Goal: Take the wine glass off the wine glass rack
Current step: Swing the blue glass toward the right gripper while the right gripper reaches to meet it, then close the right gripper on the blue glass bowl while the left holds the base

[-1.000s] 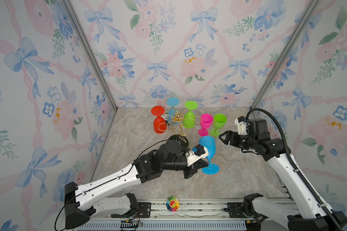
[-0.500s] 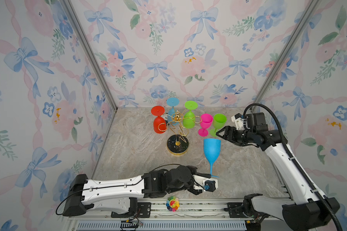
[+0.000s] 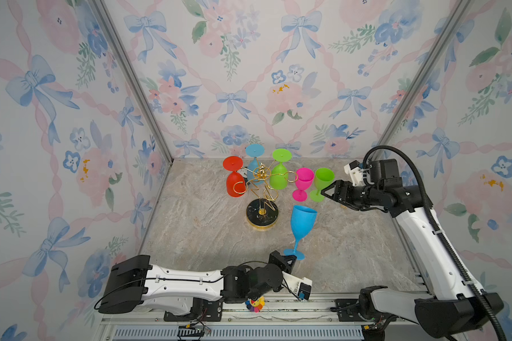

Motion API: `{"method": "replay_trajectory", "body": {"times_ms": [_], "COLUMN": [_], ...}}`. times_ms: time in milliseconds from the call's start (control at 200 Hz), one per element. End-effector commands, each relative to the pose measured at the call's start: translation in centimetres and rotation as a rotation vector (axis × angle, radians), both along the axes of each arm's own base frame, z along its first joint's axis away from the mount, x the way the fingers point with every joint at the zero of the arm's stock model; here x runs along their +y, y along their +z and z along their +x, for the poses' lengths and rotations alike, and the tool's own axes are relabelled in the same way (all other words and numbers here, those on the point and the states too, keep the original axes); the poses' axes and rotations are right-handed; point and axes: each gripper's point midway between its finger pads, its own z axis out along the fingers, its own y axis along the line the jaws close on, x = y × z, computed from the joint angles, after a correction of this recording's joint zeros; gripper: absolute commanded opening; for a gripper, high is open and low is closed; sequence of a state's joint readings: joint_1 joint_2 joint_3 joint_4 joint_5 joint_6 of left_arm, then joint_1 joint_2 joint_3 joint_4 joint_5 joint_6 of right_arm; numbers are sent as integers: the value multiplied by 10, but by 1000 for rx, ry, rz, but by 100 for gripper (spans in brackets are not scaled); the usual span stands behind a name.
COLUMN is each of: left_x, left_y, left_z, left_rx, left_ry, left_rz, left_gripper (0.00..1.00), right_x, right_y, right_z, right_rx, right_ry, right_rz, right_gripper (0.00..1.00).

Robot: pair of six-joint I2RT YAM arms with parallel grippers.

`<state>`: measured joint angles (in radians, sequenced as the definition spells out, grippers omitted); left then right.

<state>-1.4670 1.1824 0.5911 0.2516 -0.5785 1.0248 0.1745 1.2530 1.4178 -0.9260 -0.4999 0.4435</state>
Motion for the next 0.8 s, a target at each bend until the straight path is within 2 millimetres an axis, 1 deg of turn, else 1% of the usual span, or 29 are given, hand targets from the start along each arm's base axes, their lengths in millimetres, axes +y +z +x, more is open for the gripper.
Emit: {"method": "replay_trajectory", "body": {"times_ms": [0,115,155,255,355,545,705,795], "left_x": [1,8,11,17,23,38,46,49], "left_y": [16,6,3,-1,-4,-17,-21,-21], "left_z": [10,14,15,17,18,21,24,26], "left_rx": [-122,-175,-194,-224,-252,-310,-346,-370], "left_ry": [42,58,60,69,70,82,99,108], "left_rz": [-29,12,28,50,78,156,186,198], "left_gripper": [0,0,0,0,0,0,0,0], "right_x": [5,16,22,40,52,66,78,80], "right_y": [2,0,-2,-2,-1,-1,-10,-17], "right_z": [-4,-10,-14,-25,-33,-35,-41,-42], "right_rx": [39,73,87,126,135,155,194,208], "right_ry": [36,89,118,212,271,316,374,386], "right_rz": [34,70,78,122,121,108,75,47], "right_gripper": [77,71,70,68,64,54,49,49]}}
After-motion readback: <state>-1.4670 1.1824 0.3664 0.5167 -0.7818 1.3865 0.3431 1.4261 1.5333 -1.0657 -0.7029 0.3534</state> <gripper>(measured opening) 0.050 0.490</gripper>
